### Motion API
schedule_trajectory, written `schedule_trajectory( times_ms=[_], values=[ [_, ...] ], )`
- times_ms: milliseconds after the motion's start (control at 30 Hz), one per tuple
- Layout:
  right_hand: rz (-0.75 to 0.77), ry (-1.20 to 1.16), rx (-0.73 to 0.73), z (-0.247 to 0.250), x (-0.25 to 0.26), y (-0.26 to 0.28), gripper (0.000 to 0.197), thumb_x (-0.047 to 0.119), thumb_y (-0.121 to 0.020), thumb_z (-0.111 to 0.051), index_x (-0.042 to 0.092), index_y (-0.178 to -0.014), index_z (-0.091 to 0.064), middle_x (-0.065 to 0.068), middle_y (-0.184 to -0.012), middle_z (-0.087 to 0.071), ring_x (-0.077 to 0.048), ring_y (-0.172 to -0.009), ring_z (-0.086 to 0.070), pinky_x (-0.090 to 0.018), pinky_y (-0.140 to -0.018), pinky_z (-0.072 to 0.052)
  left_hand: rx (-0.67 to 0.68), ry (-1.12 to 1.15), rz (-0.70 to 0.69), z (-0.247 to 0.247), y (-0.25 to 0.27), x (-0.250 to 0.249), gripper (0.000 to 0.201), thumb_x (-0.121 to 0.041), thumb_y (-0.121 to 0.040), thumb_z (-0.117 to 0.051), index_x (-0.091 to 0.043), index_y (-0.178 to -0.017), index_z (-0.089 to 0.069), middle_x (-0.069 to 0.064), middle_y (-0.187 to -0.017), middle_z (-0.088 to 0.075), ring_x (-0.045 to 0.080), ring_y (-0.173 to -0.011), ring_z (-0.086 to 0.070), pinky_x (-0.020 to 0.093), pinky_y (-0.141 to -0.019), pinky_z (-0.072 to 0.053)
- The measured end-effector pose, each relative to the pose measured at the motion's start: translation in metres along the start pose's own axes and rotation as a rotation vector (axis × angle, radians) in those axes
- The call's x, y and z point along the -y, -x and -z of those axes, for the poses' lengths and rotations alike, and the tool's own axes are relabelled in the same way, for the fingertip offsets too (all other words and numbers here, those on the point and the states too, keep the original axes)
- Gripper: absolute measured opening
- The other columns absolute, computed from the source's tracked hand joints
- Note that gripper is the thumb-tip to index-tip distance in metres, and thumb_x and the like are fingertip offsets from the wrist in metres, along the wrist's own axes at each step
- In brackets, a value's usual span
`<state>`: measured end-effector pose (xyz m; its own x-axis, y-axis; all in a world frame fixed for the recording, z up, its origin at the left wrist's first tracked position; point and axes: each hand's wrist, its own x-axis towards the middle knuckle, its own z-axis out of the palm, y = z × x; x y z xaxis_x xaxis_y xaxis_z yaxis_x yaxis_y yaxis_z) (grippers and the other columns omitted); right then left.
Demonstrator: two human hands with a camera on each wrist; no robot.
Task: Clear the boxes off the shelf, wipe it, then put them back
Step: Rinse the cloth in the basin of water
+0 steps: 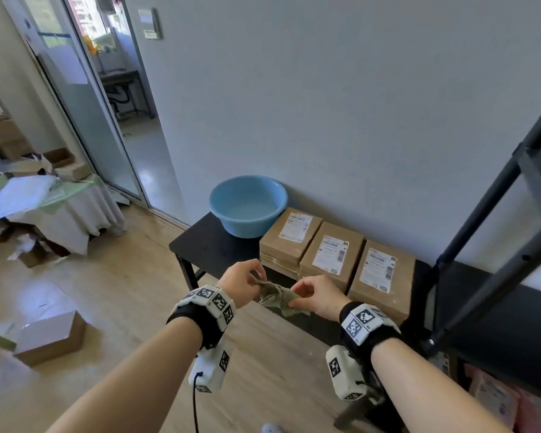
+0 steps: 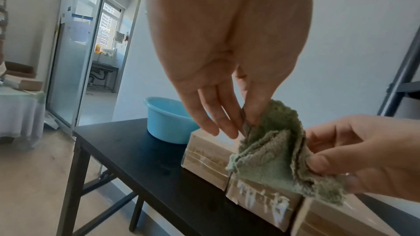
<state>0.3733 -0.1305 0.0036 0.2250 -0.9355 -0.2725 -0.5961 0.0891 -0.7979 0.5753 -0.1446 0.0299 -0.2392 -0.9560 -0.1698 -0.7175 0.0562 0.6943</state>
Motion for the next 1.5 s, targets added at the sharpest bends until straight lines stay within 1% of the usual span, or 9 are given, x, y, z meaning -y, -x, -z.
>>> schedule_trajectory(
  times_ms=[100, 267, 367, 500, 733, 900, 1167, 1367, 1500],
  values=[
    [0.019, 0.014, -0.039, 0.003, 0.015, -0.054, 0.022, 0.021, -0.077, -0.076, 0.015, -0.096, -0.068, 0.002, -0.091, -0.066, -0.011, -0.086, -0.061, -0.021, -0.074, -0.049, -0.002, 0.006, 0.001, 0.024, -0.037, 0.014, 0.015, -0.017, -0.081, -0.068, -0.027, -0.09, -0.061, 0.002, -0.086, -0.072, 0.02, -0.079, -0.07, 0.035, -0.075, -0.06],
    [0.045, -0.009, -0.131, 0.014, 0.043, -0.145, 0.02, 0.023, -0.072, -0.079, 0.02, -0.088, -0.067, 0.001, -0.088, -0.069, -0.013, -0.084, -0.065, -0.027, -0.079, -0.052, -0.08, 0.013, 0.076, 0.059, -0.105, 0.03, 0.02, -0.036, -0.078, -0.071, -0.027, -0.095, -0.066, -0.005, -0.08, -0.068, 0.008, -0.071, -0.062, 0.021, -0.065, -0.048],
    [0.068, -0.034, -0.109, 0.019, 0.057, -0.192, 0.021, 0.018, -0.071, -0.08, 0.02, -0.082, -0.063, 0.001, -0.083, -0.066, -0.012, -0.078, -0.061, -0.023, -0.076, -0.048, -0.148, -0.051, 0.128, 0.075, -0.145, 0.042, 0.015, -0.031, -0.08, -0.067, -0.02, -0.09, -0.067, -0.003, -0.073, -0.064, 0.014, -0.068, -0.058, 0.026, -0.066, -0.048],
    [0.059, 0.013, -0.04, 0.027, 0.07, -0.249, 0.025, 0.01, -0.075, -0.074, 0.01, -0.1, -0.068, 0.0, -0.092, -0.066, -0.013, -0.087, -0.062, -0.022, -0.082, -0.049, -0.177, -0.1, 0.151, 0.097, -0.197, 0.061, 0.013, -0.018, -0.081, -0.061, -0.016, -0.092, -0.069, -0.001, -0.076, -0.062, 0.018, -0.074, -0.057, 0.024, -0.069, -0.044],
    [-0.056, 0.142, -0.166, 0.028, 0.088, -0.341, 0.017, 0.008, -0.078, -0.068, 0.009, -0.095, -0.07, -0.007, -0.098, -0.071, -0.015, -0.085, -0.062, -0.025, -0.083, -0.05, -0.085, -0.115, 0.137, 0.128, -0.295, 0.107, 0.01, -0.021, -0.083, -0.062, -0.015, -0.089, -0.068, -0.005, -0.076, -0.06, 0.016, -0.073, -0.057, 0.022, -0.064, -0.04],
    [-0.201, 0.312, -0.256, 0.019, 0.096, -0.392, 0.016, 0.005, -0.081, -0.059, 0.021, -0.077, -0.059, -0.005, -0.094, -0.071, -0.023, -0.09, -0.065, -0.024, -0.071, -0.047, 0.064, -0.16, 0.097, 0.136, -0.354, 0.132, 0.003, -0.019, -0.084, -0.057, -0.022, -0.085, -0.056, -0.001, -0.076, -0.064, 0.022, -0.072, -0.063, 0.03, -0.065, -0.052],
    [-0.439, 0.302, -0.159, 0.004, 0.081, -0.433, 0.017, 0.004, -0.082, -0.062, 0.009, -0.091, -0.076, -0.01, -0.099, -0.074, -0.025, -0.096, -0.068, -0.028, -0.082, -0.052, 0.316, -0.221, 0.094, 0.121, -0.409, 0.156, 0.027, -0.012, -0.084, -0.049, -0.019, -0.103, -0.067, 0.009, -0.104, -0.069, 0.027, -0.091, -0.066, 0.032, -0.08, -0.054],
    [-0.511, 0.255, -0.012, 0.006, 0.074, -0.421, 0.041, 0.008, -0.081, -0.07, 0.014, -0.121, -0.063, -0.006, -0.126, -0.062, -0.021, -0.117, -0.058, -0.03, -0.1, -0.045, 0.404, -0.32, 0.059, 0.115, -0.41, 0.149, 0.037, -0.019, -0.09, -0.049, -0.015, -0.126, -0.056, 0.008, -0.127, -0.06, 0.027, -0.117, -0.056, 0.033, -0.098, -0.045],
    [-0.465, 0.236, -0.088, 0.013, 0.077, -0.395, 0.049, 0.013, -0.085, -0.067, 0.014, -0.132, -0.054, -0.005, -0.135, -0.057, -0.02, -0.123, -0.054, -0.03, -0.104, -0.042, 0.361, -0.348, -0.013, 0.116, -0.397, 0.13, 0.036, -0.02, -0.092, -0.046, -0.015, -0.127, -0.054, 0.008, -0.129, -0.059, 0.026, -0.119, -0.055, 0.032, -0.099, -0.043]
  ],
)
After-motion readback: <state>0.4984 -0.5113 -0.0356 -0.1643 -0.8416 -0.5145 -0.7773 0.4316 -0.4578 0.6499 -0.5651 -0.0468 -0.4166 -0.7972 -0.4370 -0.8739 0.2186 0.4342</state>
